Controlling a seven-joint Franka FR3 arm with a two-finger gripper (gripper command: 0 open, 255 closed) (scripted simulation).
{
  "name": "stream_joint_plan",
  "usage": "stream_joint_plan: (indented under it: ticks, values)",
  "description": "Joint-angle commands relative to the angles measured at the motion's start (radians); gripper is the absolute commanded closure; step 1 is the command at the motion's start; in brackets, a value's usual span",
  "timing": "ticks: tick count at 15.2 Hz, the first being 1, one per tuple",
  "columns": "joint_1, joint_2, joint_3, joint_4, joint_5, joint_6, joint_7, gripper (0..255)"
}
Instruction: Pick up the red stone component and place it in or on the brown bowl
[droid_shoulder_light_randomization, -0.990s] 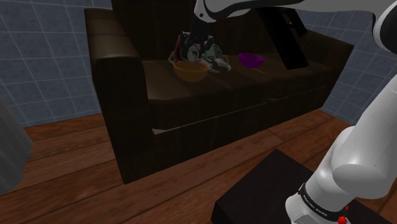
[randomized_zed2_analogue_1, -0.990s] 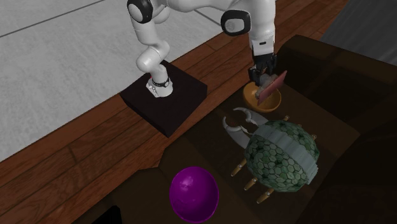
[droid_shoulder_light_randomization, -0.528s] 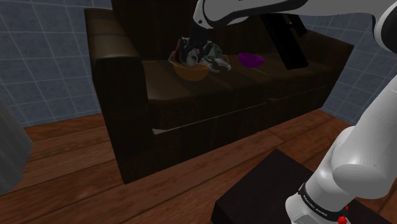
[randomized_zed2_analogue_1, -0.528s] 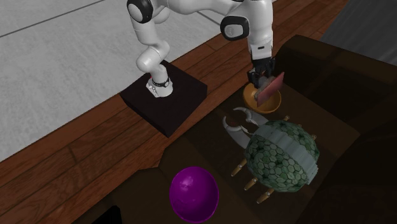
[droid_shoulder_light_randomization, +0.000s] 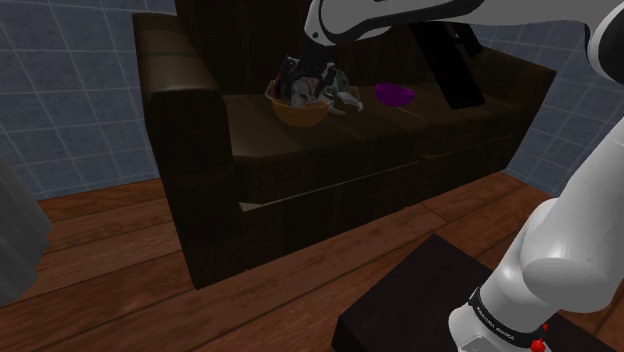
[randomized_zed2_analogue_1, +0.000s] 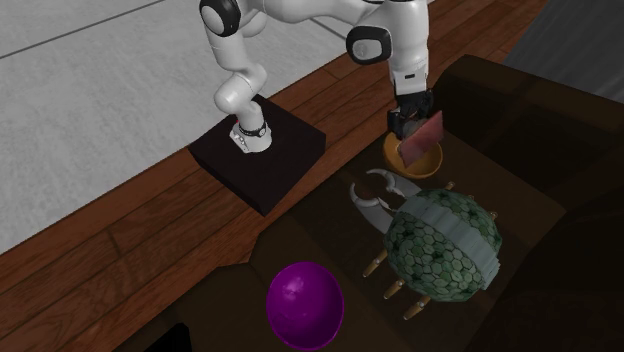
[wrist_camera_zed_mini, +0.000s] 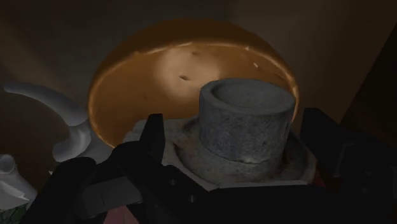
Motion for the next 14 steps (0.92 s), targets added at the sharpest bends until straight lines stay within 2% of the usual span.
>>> stream_joint_plan:
  ticks: [1,2,6,14]
  values:
    - [0.0,0.0,0.0,0.0,0.0,0.0,0.0,0]
    - [0.0,0.001,0.0,0.0,0.0,0.002,0.0,0]
    - [0.003,-0.05,0.003,0.058,0.006,-0.108,-0.004,0]
    - [0.003,-0.05,0.003,0.058,0.006,-0.108,-0.004,0]
